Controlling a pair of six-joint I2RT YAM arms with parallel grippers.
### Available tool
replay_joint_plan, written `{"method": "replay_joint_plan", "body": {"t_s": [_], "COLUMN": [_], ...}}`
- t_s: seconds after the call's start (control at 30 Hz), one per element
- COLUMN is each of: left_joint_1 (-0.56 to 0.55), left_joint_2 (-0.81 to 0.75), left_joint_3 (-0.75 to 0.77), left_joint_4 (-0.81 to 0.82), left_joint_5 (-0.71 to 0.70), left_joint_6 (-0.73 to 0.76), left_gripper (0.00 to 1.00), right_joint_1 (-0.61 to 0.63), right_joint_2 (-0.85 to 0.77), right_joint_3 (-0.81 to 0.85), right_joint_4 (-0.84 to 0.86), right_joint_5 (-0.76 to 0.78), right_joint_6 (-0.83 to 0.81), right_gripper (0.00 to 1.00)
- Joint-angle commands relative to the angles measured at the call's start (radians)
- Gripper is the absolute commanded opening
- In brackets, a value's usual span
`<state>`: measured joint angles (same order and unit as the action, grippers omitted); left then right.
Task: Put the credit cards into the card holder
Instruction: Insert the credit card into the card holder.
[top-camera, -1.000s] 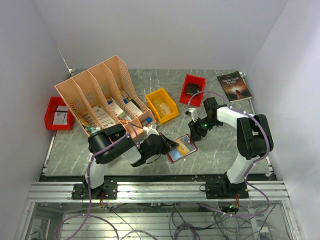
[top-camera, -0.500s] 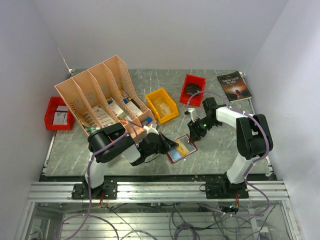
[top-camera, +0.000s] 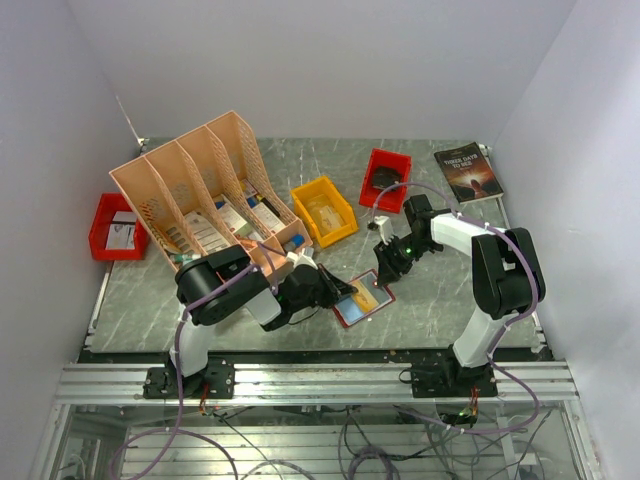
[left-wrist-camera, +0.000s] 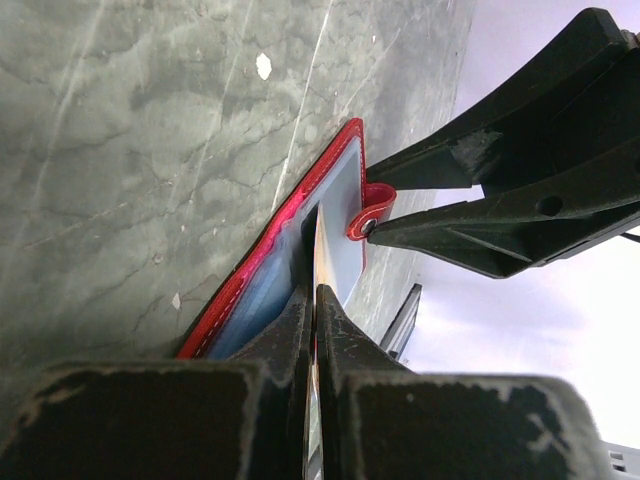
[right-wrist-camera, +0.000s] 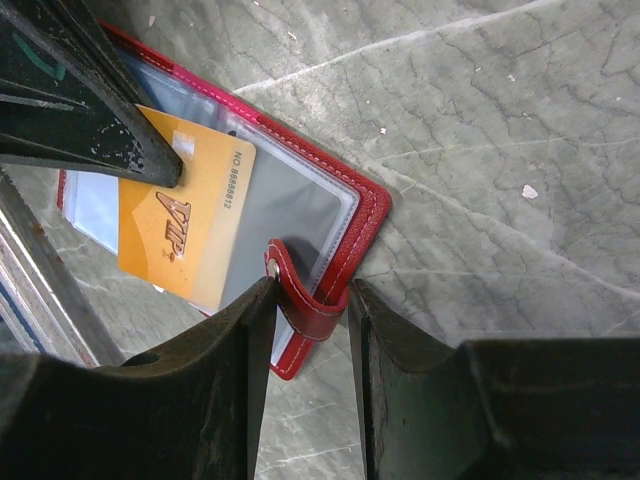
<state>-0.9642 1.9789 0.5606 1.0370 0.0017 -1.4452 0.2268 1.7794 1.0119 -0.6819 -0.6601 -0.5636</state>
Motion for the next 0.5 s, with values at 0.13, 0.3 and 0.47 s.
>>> {"method": "replay_joint_plan", "body": {"t_s": [0.13, 0.3, 0.47], "left_joint_1": [0.006, 0.013, 0.019], "left_joint_2": [0.060, 0.060, 0.079], "left_joint_3": [0.043, 0.038, 0.034], "left_joint_4": [-0.038, -0.044, -0.020], "left_joint_5": [0.042, 0.032, 0.046], "left_joint_6": [0.019, 0.022, 0.015], "left_gripper": [0.07, 0.08, 0.14], "right_joint_1": [0.022, 0.022, 0.019], "right_joint_2": [0.054, 0.052, -0.023], "right_joint_3": [-0.035, -0.031, -0.026], "right_joint_4": [0.007, 0.003, 0.022], "right_joint_5": [0.080, 0.076, 0.097], "right_joint_6": [-0.013, -0.017, -0.010], "right_gripper": [0.36, 0.37, 0.49]}}
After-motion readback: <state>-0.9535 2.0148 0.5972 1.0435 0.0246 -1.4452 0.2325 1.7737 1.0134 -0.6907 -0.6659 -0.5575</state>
